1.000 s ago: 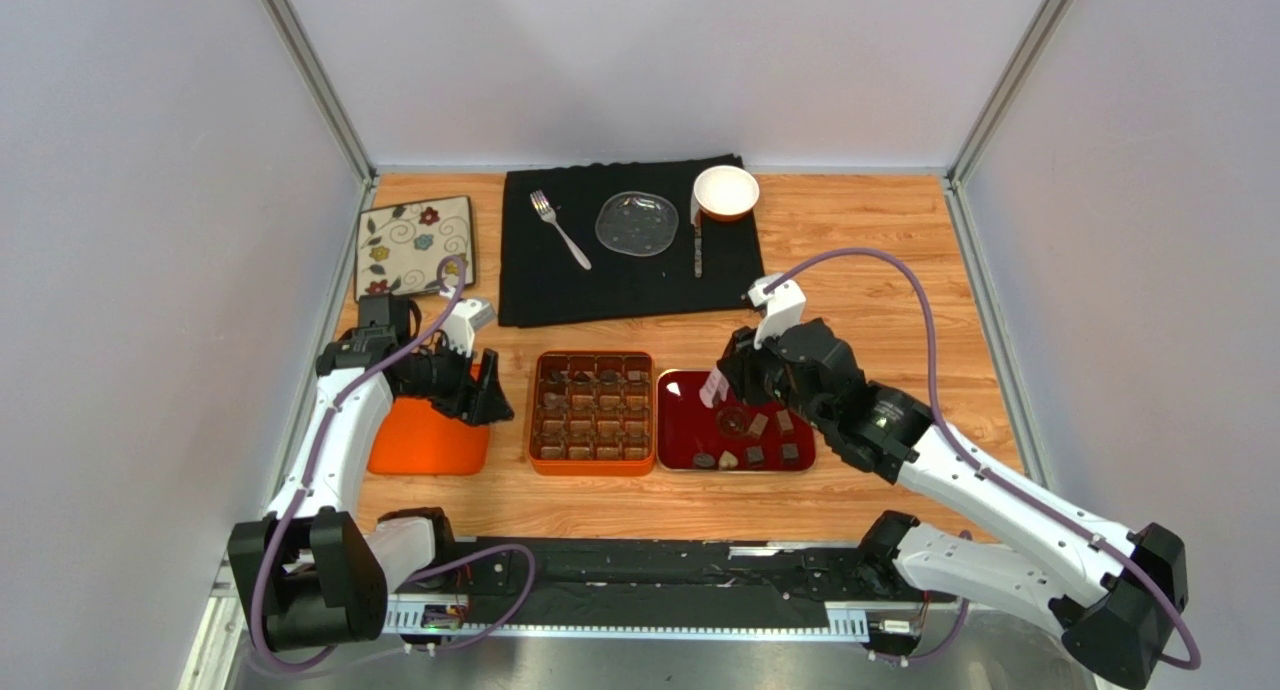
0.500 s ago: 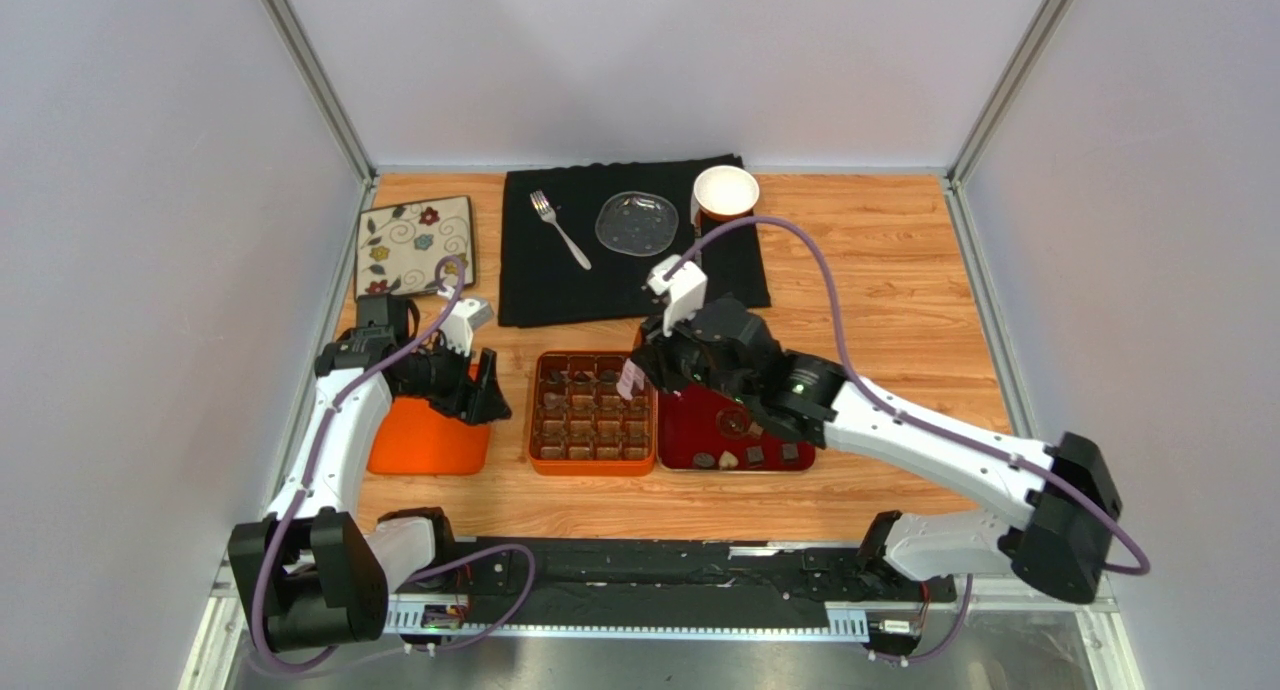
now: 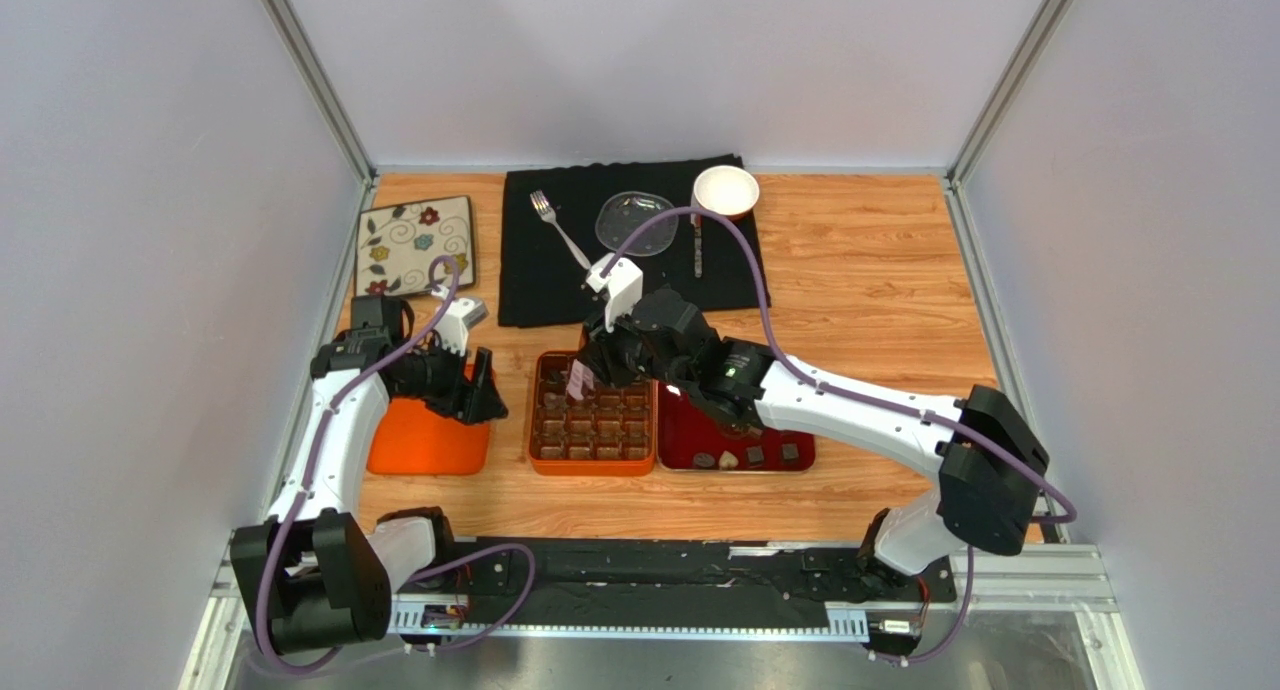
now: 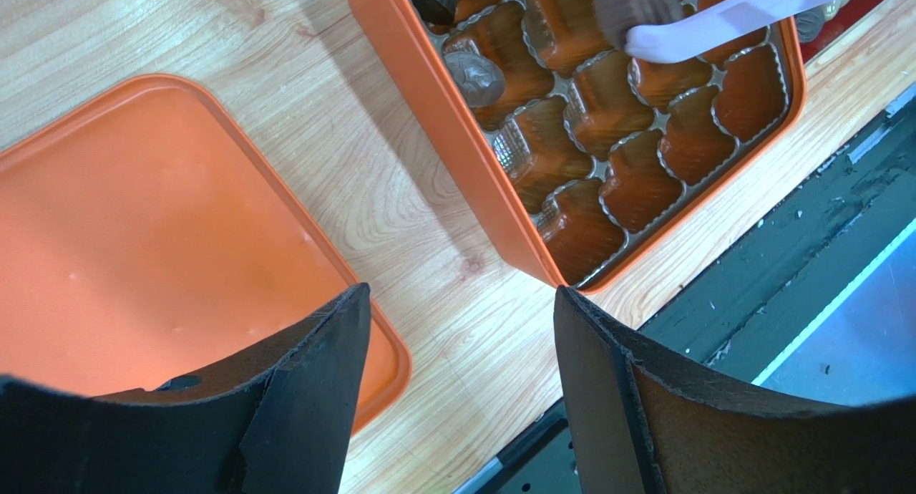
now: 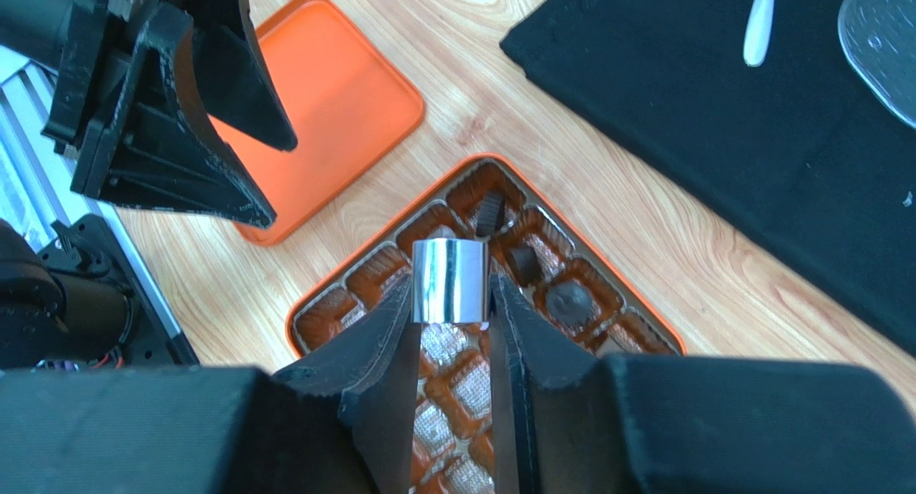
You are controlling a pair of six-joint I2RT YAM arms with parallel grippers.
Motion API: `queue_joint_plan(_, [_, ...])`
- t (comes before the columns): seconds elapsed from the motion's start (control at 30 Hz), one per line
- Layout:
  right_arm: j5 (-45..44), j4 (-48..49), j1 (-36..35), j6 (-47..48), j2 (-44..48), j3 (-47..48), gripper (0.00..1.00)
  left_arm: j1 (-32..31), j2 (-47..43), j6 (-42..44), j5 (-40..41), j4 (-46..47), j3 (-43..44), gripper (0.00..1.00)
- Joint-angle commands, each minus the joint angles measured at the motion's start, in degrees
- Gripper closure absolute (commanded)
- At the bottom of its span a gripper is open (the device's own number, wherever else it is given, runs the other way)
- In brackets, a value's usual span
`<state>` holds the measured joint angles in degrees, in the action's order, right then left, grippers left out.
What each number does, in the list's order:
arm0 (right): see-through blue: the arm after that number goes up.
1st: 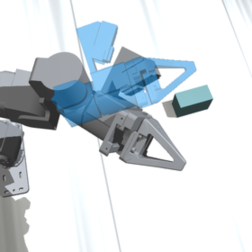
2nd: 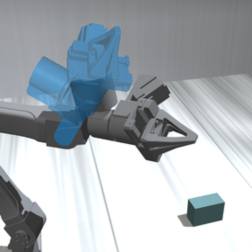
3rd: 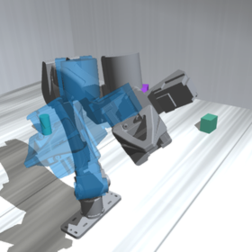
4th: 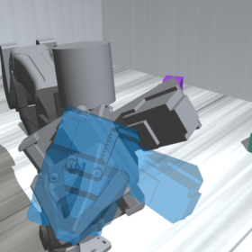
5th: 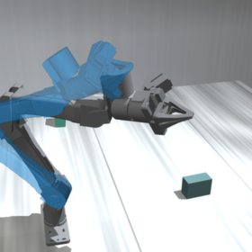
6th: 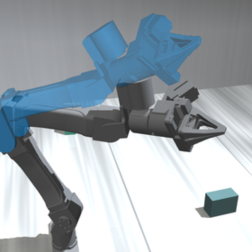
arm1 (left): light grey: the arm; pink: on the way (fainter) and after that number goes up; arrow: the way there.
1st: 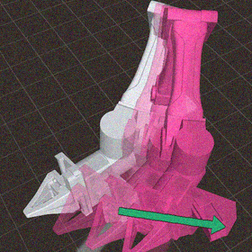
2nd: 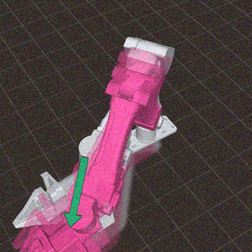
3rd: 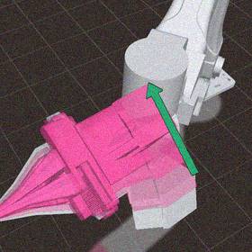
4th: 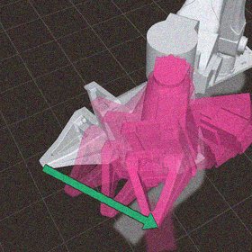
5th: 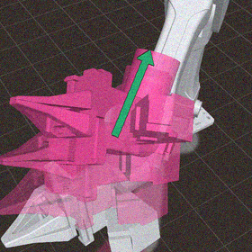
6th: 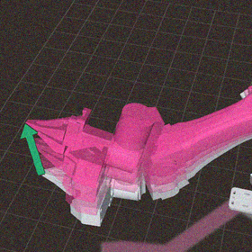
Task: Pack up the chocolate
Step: Pick up the fake chocolate from the plate, then place the fake chocolate in the packing box.
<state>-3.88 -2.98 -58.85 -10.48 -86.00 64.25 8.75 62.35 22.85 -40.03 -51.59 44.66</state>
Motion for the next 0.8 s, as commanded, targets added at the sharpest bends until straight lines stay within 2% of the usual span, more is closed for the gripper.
queue_joint_plan(0.0, [1.33,6.06,-0.39,-0.15,-2.15,3.07,0.76,0.74,-0.47,1.23,-1.54,-0.26,1.21,0.29])
queue_joint_plan(0.77, [-0.25,5.97,-0.39,0.81,-3.92,3.95,0.69,1.27,-0.91,2.02,-1.89,-1.05,1.30,0.29])
